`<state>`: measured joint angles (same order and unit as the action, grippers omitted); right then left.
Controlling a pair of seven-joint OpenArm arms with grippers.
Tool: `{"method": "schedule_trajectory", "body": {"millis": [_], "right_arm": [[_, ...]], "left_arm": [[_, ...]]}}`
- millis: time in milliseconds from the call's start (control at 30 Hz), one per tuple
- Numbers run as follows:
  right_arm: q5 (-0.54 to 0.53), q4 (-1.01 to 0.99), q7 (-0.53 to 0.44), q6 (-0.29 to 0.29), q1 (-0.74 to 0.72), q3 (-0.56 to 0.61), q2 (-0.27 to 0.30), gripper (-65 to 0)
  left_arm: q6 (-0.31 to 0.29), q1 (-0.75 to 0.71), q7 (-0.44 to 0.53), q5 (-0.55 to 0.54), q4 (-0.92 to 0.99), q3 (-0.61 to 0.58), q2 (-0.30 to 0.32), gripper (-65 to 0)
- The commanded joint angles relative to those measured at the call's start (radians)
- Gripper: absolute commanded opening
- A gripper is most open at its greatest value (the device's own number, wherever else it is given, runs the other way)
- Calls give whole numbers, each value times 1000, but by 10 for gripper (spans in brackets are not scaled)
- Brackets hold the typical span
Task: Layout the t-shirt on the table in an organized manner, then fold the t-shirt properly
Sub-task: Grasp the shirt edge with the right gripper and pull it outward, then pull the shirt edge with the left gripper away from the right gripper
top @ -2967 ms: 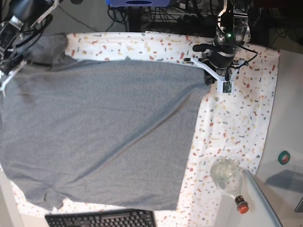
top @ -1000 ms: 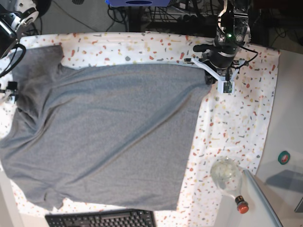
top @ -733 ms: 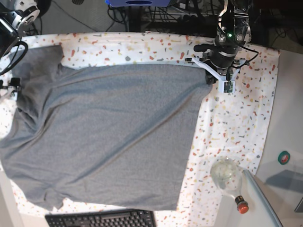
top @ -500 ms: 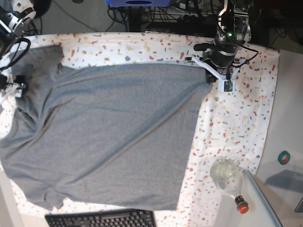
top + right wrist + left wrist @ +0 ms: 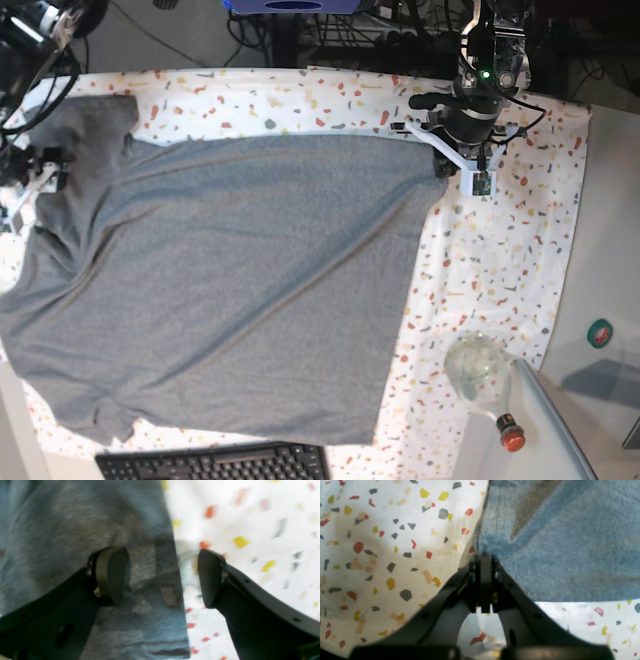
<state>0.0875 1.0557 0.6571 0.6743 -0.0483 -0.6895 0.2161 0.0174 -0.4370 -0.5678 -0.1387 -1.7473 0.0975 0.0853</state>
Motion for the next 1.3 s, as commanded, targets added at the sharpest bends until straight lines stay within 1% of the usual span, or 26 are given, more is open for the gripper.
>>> {"method": "schedule_trajectory", "body": {"millis": [0, 67, 133, 167, 300, 333, 433, 500, 533, 667, 767, 867, 967, 1267], "right_arm": [[11, 14, 42, 24, 8, 26, -5, -245], [11, 19, 42, 24, 14, 54, -7, -249], [11, 11, 42, 24, 14, 57, -7, -309], [11, 1, 40, 24, 12, 55, -7, -363], [11, -35, 36, 24, 11, 54, 3, -629], [13, -35, 36, 24, 11, 54, 3, -650], [13, -30, 42, 24, 15, 38, 3, -650], [16, -9, 48, 24, 18, -6, 3, -650], [16, 14, 68, 24, 23, -26, 3, -650], [16, 169, 163, 24, 81, -66, -5, -650], [16, 295, 195, 24, 144, -65, -11, -650], [16, 381, 231, 24, 187, -66, -31, -650], [16, 416, 237, 24, 213, -68, -31, -650], [16, 424, 241, 24, 250, -68, -34, -650]], "left_arm": [[0, 0, 19, 1, -15, 3, 3, -650], [0, 0, 19, 1, -15, 3, 3, -650], [0, 0, 19, 1, -15, 3, 3, -650], [0, 0, 19, 1, -15, 3, 3, -650], [0, -4, 19, 1, -15, 3, 3, -650], [0, -6, 19, 1, -15, 3, 3, -650], [0, -6, 19, 1, -15, 3, 3, -650], [0, -6, 19, 1, -15, 0, 3, -650], [0, -7, 19, 1, -15, -2, 3, -650], [0, -13, 18, 1, -23, -3, 3, -650], [0, -46, 18, 1, -69, -8, 3, -650], [0, -81, 18, 1, -115, -5, 3, -650], [0, -96, 18, 1, -121, -2, 3, -650], [0, -182, 19, -2, -144, 1, -3, -650]]}}
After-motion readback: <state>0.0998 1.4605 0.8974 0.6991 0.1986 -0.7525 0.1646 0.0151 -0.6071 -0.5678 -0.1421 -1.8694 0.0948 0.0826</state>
